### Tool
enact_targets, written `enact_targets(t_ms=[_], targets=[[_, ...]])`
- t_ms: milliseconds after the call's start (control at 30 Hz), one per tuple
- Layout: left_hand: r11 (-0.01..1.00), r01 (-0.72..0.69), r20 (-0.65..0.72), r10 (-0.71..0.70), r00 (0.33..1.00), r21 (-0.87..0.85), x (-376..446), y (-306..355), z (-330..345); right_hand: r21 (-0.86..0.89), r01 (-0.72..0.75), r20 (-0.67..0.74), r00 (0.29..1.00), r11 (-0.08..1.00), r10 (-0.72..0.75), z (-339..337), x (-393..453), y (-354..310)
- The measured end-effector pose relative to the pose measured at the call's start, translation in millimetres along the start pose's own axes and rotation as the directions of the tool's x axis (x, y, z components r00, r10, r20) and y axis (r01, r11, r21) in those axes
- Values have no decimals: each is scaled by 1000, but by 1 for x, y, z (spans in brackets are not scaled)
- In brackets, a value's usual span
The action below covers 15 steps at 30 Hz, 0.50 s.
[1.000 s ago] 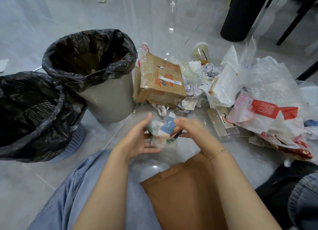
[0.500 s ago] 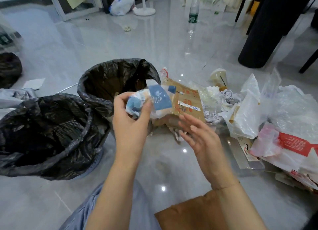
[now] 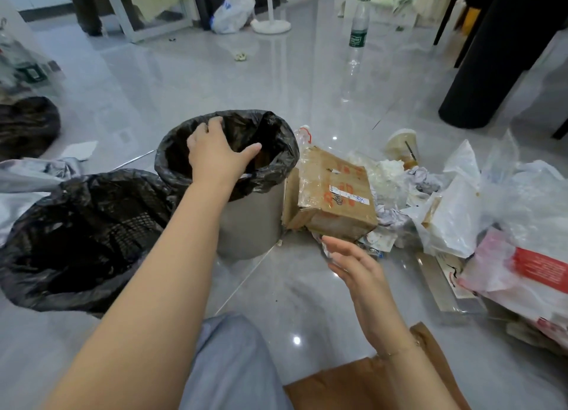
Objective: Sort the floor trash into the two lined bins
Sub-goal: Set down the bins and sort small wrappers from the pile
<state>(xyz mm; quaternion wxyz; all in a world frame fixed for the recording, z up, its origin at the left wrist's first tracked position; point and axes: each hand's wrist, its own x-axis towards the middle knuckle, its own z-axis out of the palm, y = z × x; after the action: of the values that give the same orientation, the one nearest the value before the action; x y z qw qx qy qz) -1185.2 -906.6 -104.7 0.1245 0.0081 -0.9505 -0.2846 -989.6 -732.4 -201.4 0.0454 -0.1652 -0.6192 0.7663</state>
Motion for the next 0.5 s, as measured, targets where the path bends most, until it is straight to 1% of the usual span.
enact_targets(t_ms=[67, 133, 200, 233, 267, 300, 367, 400, 433, 467, 500], targets=[[992, -106, -72, 102, 992, -63, -12, 9, -1, 8, -9, -22, 1000, 1000, 9, -3, 1, 1], [970, -190, -125, 172, 977, -154, -29, 21, -2, 15, -11, -42, 999, 1000, 12, -8, 1, 3], [913, -234, -163, 189, 968, -335, -56, 35, -3, 6, -6, -67, 998, 1000, 6, -16, 1, 4], [869, -231, -154, 181, 971, -437, -72, 41, 0, 5, -5, -90, 996, 1000, 5, -21, 1, 5], [832, -202, -112, 168, 979, -516, -89, 45, 6, 8, -5, -122, 993, 1000, 6, -26, 1, 6], [806, -145, -33, 155, 987, -574, -104, 47, 15, 14, -5, -157, 988, 1000, 8, -32, 2, 7], [780, 22, 179, 117, 977, -626, -127, 43, 43, 32, -7, -222, 975, 999, 14, -43, 4, 10], [785, 105, 272, 83, 959, -611, -132, 39, 59, 40, -7, -244, 970, 999, 17, -47, 5, 11], [807, 163, 328, 40, 944, -567, -133, 33, 74, 50, -8, -262, 965, 999, 21, -50, 5, 13], [843, 194, 341, -14, 940, -502, -130, 33, 90, 57, -2, -279, 960, 998, 18, -56, 6, 13], [880, 205, 313, -69, 947, -427, -124, 26, 99, 62, -6, -288, 957, 998, 24, -55, 5, 15]])
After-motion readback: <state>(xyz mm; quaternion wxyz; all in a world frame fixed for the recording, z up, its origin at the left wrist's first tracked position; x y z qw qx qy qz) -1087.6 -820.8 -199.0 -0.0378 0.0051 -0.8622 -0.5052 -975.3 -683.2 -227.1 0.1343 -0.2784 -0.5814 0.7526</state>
